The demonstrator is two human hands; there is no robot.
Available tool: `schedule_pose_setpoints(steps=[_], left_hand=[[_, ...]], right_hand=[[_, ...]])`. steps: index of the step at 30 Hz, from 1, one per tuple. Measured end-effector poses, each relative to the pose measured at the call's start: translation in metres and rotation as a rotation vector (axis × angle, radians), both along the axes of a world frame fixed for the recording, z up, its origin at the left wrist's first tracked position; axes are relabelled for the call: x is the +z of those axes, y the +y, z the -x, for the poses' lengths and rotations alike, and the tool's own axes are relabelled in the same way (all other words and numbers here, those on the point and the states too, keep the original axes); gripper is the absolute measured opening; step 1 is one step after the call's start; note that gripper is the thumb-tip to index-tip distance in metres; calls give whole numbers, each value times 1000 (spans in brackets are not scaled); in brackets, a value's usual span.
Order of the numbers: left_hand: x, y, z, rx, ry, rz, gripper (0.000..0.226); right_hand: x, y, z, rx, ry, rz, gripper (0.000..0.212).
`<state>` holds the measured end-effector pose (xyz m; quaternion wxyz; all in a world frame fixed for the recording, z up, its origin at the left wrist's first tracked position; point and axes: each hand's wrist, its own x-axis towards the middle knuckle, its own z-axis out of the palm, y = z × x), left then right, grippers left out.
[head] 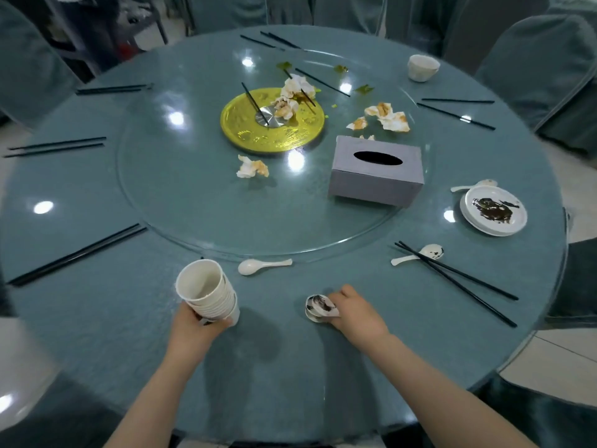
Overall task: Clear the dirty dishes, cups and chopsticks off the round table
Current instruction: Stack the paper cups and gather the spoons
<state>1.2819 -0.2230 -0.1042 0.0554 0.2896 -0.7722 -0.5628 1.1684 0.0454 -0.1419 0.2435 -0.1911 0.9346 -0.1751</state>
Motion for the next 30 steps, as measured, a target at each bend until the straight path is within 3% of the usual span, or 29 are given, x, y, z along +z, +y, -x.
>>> schedule_pose_setpoints(steps=[4,8,13,18,30], left_hand=[[-1,-3,-3,5,-33,-10,51],[5,-9,-5,43,-31,-22,58],[20,-18,-4,78,35,-38,56],[33,-35,-1,60,69,-38,49],[38,-92,10,65,70,-30,51]], right_hand=[[-4,-5,2,103,95,-85,44],[-6,-5,2,207,278,-241,39],[-2,-8,4,292,186,-292,30],[5,-24,9,211,84,-309,29],[18,-133,42,279,269,-236,29]])
